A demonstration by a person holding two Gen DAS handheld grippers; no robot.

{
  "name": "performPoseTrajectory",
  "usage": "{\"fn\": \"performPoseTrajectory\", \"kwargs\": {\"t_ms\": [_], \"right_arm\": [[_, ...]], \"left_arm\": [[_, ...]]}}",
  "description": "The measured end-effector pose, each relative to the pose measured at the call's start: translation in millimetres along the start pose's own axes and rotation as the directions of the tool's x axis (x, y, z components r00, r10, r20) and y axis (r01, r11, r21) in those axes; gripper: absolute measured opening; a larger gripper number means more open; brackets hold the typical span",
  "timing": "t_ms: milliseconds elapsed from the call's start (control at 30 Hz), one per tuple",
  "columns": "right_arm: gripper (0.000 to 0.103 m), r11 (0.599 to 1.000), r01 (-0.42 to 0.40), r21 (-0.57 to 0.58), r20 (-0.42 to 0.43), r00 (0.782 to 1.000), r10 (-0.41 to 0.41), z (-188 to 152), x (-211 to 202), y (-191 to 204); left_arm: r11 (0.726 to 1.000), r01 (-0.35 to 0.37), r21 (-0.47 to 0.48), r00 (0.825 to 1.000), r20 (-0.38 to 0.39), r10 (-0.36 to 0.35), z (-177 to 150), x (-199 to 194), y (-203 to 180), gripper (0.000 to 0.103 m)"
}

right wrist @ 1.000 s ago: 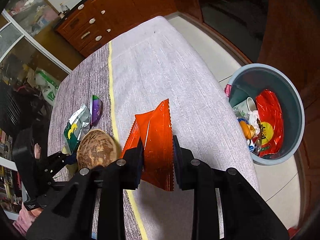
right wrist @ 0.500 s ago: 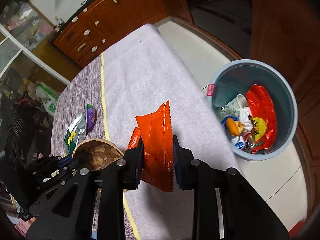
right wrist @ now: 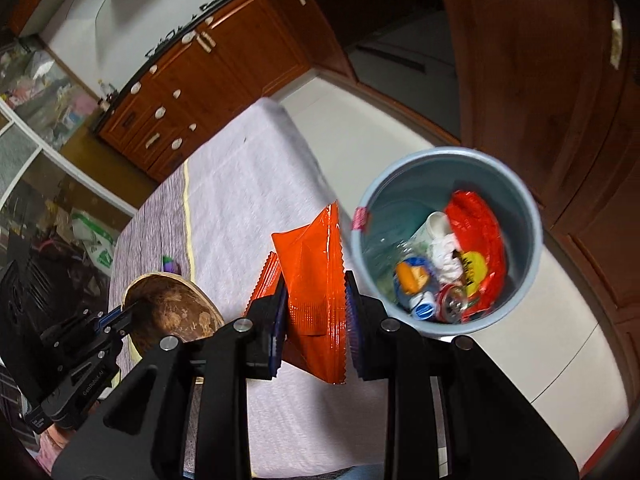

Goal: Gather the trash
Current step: 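Carry the coconut shell and orange packet over the teal bin and release both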

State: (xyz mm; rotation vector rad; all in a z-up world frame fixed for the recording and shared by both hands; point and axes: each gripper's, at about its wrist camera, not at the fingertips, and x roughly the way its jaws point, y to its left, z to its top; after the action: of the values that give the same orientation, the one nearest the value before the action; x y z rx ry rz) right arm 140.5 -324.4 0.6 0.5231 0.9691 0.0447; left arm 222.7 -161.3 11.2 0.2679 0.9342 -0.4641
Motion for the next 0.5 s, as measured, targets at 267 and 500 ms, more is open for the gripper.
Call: {"fn": "performPoseTrajectory", "kwargs": {"t_ms": [267,500], "right_arm": [[0.025,0.996,0.040,0.074,0.113,0.992,-0.049,22,-43,-47],[0.025,0.981,0.116,0.154,0.116,0.984,-0.135,31,-45,-104]], "left_arm": [[0.997,0.039,0.065,0.999,0.029,-0.041,41,6,-39,0.006],[0.985,0.092,0.147,0.996,-0.009,-0.091,69,45,-94,0.006]]}}
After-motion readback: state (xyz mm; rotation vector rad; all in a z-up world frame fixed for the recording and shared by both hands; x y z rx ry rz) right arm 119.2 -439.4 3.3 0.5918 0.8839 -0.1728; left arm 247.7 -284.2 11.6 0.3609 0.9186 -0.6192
